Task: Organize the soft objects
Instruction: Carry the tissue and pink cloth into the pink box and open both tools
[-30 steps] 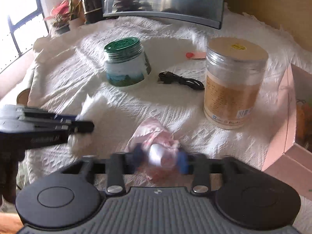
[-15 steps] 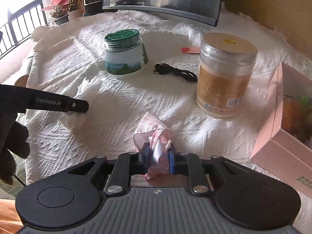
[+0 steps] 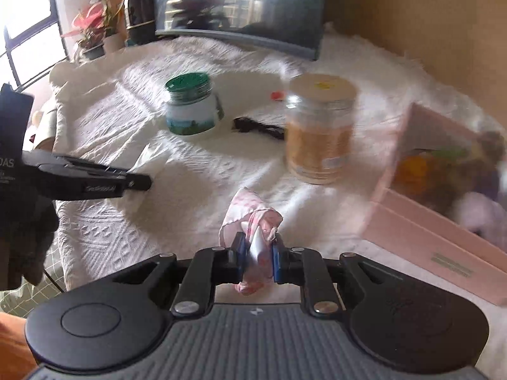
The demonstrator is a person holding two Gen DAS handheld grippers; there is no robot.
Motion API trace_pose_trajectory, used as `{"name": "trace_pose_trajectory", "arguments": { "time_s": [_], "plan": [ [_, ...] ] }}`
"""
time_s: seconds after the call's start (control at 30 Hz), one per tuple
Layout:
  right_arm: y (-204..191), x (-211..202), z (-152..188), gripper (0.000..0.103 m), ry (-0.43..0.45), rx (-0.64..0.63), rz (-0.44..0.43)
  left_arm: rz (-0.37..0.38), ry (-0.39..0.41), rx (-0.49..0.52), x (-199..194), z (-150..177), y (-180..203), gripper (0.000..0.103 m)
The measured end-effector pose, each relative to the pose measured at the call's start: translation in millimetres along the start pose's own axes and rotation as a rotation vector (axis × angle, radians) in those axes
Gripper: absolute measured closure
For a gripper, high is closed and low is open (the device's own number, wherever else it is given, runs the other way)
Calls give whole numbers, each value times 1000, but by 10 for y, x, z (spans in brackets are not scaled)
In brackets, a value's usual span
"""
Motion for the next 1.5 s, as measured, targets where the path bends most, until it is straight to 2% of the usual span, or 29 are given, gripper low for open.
{"name": "trace_pose_trajectory", "arguments": {
  "time_s": [0.23, 0.37, 0.57, 0.8, 0.87, 0.97, 1.1, 1.27, 1.33, 1.43, 1.5],
  "plan": [
    [434, -487, 256, 87, 33, 93, 102, 246, -66, 155, -193, 184, 682, 92],
    [666, -754, 333, 87, 68, 139, 166, 367, -44, 233, -353, 71, 1141, 92],
    [1004, -1143, 189, 87, 156, 211, 255, 524, 42, 320, -578, -428, 1684, 92],
    [1407, -1650, -375, 87, 306, 292, 317, 631, 132, 392, -648, -1313, 2116, 92],
    [1572, -1724, -535, 87, 338, 341, 328, 646, 125, 400, -552, -1509, 2230, 92],
    [1783, -1640, -653, 87, 337, 422, 318, 665, 64, 385, -258, -1646, 2356, 92],
    [1945, -1275, -671, 87, 286, 517, 213, 672, -72, 411, 298, -1535, 2558, 91],
    [2161, -660, -726, 87, 183, 598, 103, 518, -292, 449, 1055, -1319, 2684, 88],
    [2204, -414, -741, 87, 132, 608, 67, 475, -280, 525, 1144, -1232, 2671, 85],
    [2356, -46, -688, 87, 53, 628, 76, 428, -233, 648, 1125, -1104, 2703, 85],
    [2454, 212, -600, 87, -26, 640, 101, 408, -214, 682, 1106, -1064, 2702, 85]
  ]
}}
Point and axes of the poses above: each gripper's, at about its wrist camera, not at the fingertips, and x roughly the way its jaws point, y to its right, z to its underside, the point moved 8 cm from there along x, roughly the way its jaws point, and after that the axes turned 10 degrees about -y, right-handed, at the moved point
